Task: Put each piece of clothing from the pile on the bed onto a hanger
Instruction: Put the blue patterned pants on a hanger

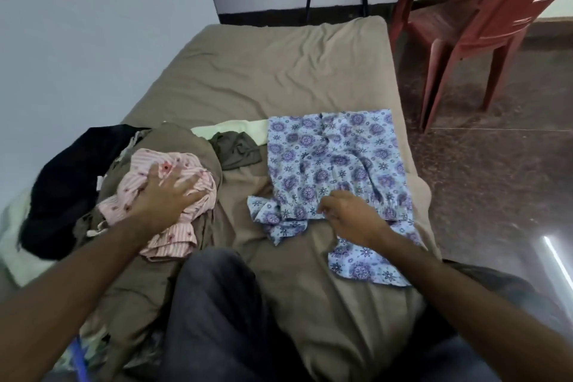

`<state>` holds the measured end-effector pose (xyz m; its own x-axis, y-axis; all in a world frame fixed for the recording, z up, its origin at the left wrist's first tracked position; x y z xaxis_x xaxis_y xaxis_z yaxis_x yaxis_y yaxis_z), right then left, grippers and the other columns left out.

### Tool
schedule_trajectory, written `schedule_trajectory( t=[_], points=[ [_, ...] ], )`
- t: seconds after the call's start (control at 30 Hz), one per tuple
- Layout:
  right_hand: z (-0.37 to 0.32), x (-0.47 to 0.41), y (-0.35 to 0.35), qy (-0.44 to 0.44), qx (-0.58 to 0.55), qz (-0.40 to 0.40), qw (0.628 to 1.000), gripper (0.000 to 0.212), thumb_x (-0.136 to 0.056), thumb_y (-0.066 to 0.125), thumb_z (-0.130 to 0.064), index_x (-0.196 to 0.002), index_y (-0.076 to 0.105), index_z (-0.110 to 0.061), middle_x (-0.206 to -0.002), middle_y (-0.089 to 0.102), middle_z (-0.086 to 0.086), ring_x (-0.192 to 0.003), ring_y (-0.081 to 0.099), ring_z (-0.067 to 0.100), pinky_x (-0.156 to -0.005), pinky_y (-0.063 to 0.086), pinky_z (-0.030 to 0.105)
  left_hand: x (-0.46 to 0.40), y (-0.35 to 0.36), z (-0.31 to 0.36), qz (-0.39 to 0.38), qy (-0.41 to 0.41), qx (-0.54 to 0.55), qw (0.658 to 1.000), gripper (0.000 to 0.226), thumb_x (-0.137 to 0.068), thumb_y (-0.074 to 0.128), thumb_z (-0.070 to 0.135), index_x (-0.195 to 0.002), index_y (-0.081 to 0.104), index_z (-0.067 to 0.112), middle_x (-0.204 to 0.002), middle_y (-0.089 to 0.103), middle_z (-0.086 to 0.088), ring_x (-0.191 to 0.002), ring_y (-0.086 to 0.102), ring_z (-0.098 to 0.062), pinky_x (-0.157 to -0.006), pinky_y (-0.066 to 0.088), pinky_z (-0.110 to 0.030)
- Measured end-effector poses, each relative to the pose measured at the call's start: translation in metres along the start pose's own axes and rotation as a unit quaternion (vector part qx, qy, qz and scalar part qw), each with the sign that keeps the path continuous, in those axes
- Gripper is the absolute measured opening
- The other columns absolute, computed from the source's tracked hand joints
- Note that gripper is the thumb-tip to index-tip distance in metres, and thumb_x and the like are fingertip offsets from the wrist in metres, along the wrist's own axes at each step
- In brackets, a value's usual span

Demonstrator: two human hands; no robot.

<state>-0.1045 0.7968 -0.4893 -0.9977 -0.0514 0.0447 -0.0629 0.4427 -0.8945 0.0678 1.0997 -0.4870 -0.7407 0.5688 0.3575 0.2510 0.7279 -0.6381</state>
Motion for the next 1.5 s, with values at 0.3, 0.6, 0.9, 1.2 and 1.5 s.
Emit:
schedule_trajectory(
  t=[0.3,0.6,0.9,1.2,1.5],
  points=[
    [-0.062,-0.005,0.081,0.039,0.124,0.042,0.991,0.049,-0.081,0.066,-0.035,-0.125,0.047,-0.021,-0.118,0.055,0.004,-0.102,0.057,0.030,-0.080,0.048,0.044,-0.030,-0.100,0.106,0.063,0.130,0.341,0.929,0.065,-0.082,0.054,0.045,-0.143,0.045,0.024,-0.140,0.049,-0.003,-0.134,0.045,-0.023,-0.108,0.035,-0.048],
    [-0.031,-0.001,0.049,0.107,-0.207,0.168,0.958,0.005,-0.093,0.064,-0.017,-0.092,0.060,-0.020,-0.095,0.060,-0.003,-0.088,0.059,0.017,-0.077,0.051,0.040,-0.020,-0.104,0.094,0.122,0.023,0.585,0.802,0.033,-0.092,0.067,0.040,-0.091,0.061,0.008,-0.084,0.059,-0.008,-0.081,0.058,-0.025,-0.072,0.040,-0.038],
    [-0.044,0.050,0.100,0.285,-0.706,-0.012,0.648,0.044,-0.096,0.063,-0.041,-0.126,0.051,-0.011,-0.117,0.069,0.012,-0.096,0.073,0.030,-0.084,0.059,0.043,0.026,-0.079,0.140,-0.149,0.047,0.844,0.514,0.032,-0.091,0.067,0.039,-0.073,0.061,0.013,-0.067,0.069,-0.007,-0.053,0.063,-0.014,-0.048,0.043,-0.023],
    [-0.059,0.041,0.123,0.301,-0.703,-0.002,0.644,0.070,-0.082,0.061,-0.071,-0.125,0.064,-0.016,-0.113,0.072,0.006,-0.097,0.072,0.022,-0.086,0.057,0.038,0.024,-0.097,0.120,-0.085,0.115,0.798,0.586,0.033,-0.095,0.066,0.036,-0.078,0.065,0.007,-0.072,0.066,0.003,-0.068,0.056,-0.008,-0.064,0.041,-0.020],
    [-0.042,0.035,0.106,0.302,-0.586,0.078,0.748,0.031,-0.094,0.067,-0.010,-0.119,0.049,-0.013,-0.115,0.067,0.017,-0.091,0.072,0.023,-0.070,0.062,0.034,0.024,-0.111,0.118,-0.057,0.100,0.718,0.686,0.032,-0.099,0.060,0.020,-0.069,0.061,0.012,-0.051,0.058,0.014,-0.046,0.045,0.002,-0.051,0.032,-0.016]
  ],
)
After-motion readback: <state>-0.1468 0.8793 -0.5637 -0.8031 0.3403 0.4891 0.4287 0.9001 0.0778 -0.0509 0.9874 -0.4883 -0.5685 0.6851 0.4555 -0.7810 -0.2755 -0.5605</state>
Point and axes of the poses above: each hand's wrist, its own x-axis away from the middle knuckle, its own y-axis out of the palm, z = x × y, the point moved 9 cm from there along -x, towards the middle knuckle
